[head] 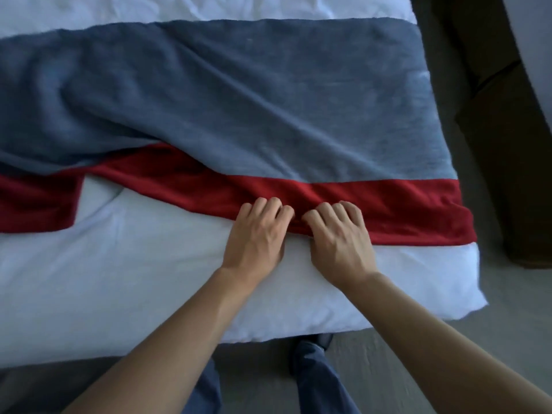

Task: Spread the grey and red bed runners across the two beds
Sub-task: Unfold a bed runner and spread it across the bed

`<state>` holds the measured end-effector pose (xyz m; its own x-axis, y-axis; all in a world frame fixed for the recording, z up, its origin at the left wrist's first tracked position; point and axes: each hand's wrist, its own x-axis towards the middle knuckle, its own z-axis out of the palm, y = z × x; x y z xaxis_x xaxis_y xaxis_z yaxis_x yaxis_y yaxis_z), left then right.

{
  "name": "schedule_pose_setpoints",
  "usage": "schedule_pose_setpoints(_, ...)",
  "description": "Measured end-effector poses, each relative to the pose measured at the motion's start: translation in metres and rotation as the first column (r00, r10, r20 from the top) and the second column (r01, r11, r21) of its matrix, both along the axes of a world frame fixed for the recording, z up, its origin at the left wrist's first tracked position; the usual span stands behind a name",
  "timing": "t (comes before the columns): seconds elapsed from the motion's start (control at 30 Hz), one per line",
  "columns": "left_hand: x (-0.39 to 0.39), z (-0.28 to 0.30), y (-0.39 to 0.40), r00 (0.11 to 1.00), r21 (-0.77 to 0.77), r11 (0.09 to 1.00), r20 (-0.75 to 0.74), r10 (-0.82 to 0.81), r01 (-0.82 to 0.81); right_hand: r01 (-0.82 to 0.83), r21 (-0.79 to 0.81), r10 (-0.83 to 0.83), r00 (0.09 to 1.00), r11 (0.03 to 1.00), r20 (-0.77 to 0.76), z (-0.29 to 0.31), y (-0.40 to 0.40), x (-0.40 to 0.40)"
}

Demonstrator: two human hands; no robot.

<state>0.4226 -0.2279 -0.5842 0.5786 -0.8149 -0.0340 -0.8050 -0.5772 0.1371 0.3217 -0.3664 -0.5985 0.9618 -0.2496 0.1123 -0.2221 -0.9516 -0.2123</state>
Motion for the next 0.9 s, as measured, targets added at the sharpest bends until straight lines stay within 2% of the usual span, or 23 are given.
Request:
schedule_pose_setpoints(0.23,0.095,0.005,0.163,0.98,-0.026,0.981,0.045,0.192,-0.191,-0.117,-0.029,0.117,0.993,0.993,0.018,0.001,0.129,0.103)
schedule_pose_setpoints(0.47,0.184,0.007,0.299,0.944,-0.027,0.952,0.123,0.306,-0.305,0.004,-0.101,0.001,0.999,0.995,0.044,-0.002,0.21,0.192)
schedule_pose_setpoints(0.7,0.207,-0.007,0.333,0.972,-0.031,0.976,0.094,0.216,-0.214,0.103,-0.13,-0.096,0.993,0.986,0.063,-0.004,0.228,0.204)
schedule_pose_setpoints(0.9,0.189,-0.01,0.346,0.959,-0.015,0.962,0.084,0.272,-0.271,0.104,-0.099,-0.096,0.992,0.99,0.078,-0.011,0.219,0.161)
